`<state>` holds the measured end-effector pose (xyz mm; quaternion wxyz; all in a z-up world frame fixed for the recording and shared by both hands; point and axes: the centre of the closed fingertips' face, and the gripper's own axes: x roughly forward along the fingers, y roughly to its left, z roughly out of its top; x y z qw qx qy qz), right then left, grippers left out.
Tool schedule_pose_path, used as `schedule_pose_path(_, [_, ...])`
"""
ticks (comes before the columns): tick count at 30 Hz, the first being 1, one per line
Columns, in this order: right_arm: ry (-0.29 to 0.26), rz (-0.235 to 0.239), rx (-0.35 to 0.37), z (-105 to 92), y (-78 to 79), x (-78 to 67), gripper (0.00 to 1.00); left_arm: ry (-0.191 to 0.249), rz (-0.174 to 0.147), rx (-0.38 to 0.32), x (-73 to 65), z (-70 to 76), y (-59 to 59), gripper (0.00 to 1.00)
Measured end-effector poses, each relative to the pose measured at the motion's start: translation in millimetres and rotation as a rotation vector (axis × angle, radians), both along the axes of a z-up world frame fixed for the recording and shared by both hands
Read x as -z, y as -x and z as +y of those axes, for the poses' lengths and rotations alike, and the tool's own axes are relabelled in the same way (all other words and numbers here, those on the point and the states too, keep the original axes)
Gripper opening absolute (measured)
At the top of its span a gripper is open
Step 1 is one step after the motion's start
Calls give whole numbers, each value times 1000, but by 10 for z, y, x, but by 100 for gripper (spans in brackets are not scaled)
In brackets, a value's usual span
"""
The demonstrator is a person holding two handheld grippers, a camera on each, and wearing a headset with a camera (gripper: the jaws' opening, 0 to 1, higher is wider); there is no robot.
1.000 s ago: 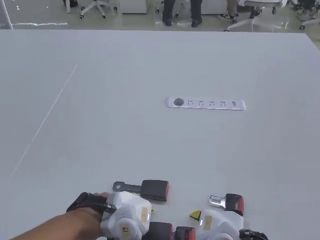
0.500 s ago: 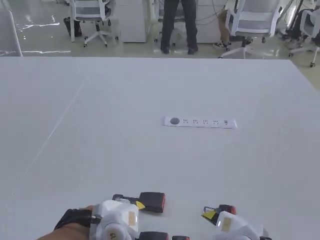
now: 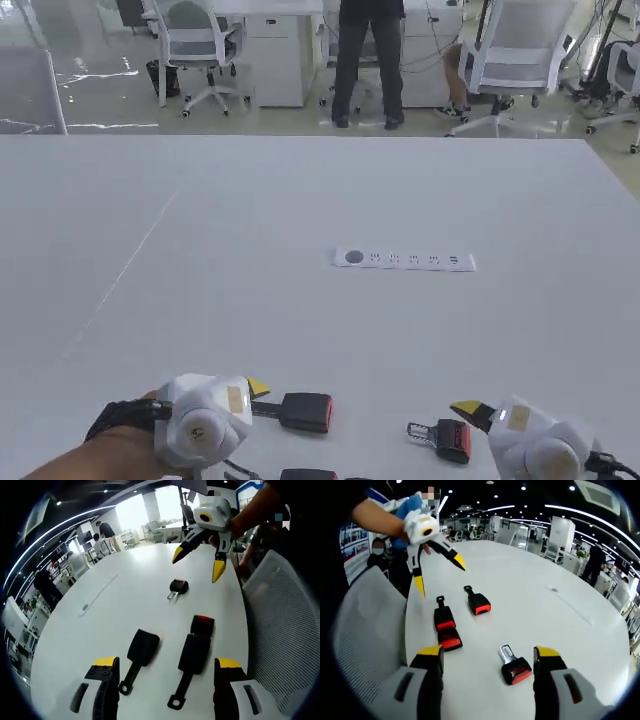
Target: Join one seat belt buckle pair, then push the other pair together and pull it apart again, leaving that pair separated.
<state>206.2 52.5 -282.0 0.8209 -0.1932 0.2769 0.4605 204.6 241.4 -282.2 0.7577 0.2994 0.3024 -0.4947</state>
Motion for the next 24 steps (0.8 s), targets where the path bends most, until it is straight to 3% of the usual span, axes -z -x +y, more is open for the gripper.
schedule_pose_path(7, [21,21,-1,-227,-186,49,74,-40,4,27,39,81,-202,78])
schedule_pose_path(11, [48,47,-13,-358,-288,151,74,-65,14,48,91,111,-325,77])
schedule_pose_path(15, [66,82,-47,-398,-313,243,75,-98,17,87,154,112,-470,75])
schedule_pose_path(20, [76,143,-79,-392,-335,403,74,-103,32,111,264,72,-604,72])
schedule_pose_path(24, [96,173,-95,-380,-347,535,73,-123,57,144,422,72,-634,70])
